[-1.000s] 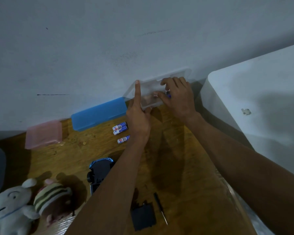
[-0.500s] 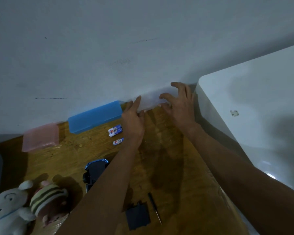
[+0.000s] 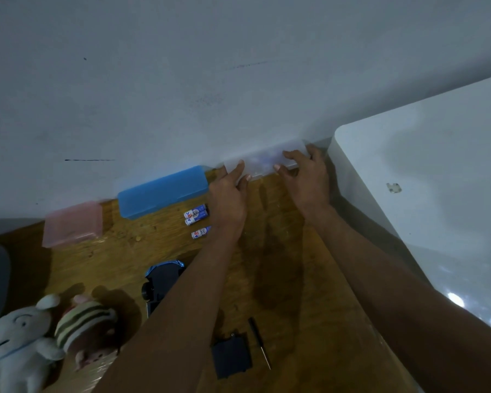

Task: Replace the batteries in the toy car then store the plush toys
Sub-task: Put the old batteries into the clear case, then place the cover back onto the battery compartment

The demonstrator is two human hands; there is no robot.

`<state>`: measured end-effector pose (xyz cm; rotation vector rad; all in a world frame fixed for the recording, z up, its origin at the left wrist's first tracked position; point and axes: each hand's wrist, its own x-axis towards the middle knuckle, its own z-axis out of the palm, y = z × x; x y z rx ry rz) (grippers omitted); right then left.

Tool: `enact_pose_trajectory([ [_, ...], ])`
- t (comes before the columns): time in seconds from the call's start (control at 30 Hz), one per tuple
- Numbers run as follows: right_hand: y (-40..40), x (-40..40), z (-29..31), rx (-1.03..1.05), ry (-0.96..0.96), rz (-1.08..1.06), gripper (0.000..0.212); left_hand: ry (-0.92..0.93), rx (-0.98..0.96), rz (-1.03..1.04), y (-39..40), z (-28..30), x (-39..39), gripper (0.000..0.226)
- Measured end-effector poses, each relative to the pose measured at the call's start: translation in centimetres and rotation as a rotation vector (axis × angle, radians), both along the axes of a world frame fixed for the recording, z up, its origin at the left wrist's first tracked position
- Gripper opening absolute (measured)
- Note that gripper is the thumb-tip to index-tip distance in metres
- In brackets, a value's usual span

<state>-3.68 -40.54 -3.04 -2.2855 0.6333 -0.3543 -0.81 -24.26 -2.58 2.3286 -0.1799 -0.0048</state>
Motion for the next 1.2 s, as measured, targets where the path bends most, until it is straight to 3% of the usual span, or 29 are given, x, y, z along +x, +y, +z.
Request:
enact_pose_trajectory([
  [0.13, -0.1, -0.1, 0.7, -0.114, 0.098, 0.022, 0.047, 0.072, -0.001, 0.006, -0.3, 0.9, 0.1, 0.042],
  [0.27, 0.5, 0.3, 3.1, -0.260, 0.279, 0.039, 0.043, 0.209, 0.067, -0.144, 1.5, 3.1, -0.1, 0.053],
  [0.37, 2.3, 0.1, 4.3, -0.275, 0.168, 0.114, 0.038, 0.119, 0.077, -0.198, 4.6, 5.8, -1.6, 0.055],
  [0.53, 8.4, -1.3, 6.0, -0.314, -0.006, 0.497, 0.027, 0.027, 0.000, -0.138, 10.8, 8.5, -4.4, 0.030],
  [0.63, 12.3, -1.2, 5.7, -0.310, 0.133, 0.716, 0.039, 0.014, -0.051, -0.141, 14.4, 8.7, -6.0, 0.024],
  [0.7, 14.1, -1.2, 5.5, -0.324, 0.254, 0.790, 0.044, 0.027, -0.074, -0.180, 16.6, 8.3, -7.0, 0.031],
  [0.83, 16.0, -1.7, 5.1, -0.459, 0.370, 0.878, 0.074, 0.183, -0.136, -0.221, 19.8, 6.4, -8.9, 0.046],
  [1.1, 17.0, -2.7, 2.9, -0.684, 0.384, 0.917, 0.060, 0.362, -0.117, -0.263, 22.1, 4.6, -12.7, 0.095],
  [1.2, 17.2, -3.6, 1.8, -0.732, 0.286, 0.856, 0.051, 0.439, -0.095, -0.297, 22.2, 5.1, -13.7, 0.106],
])
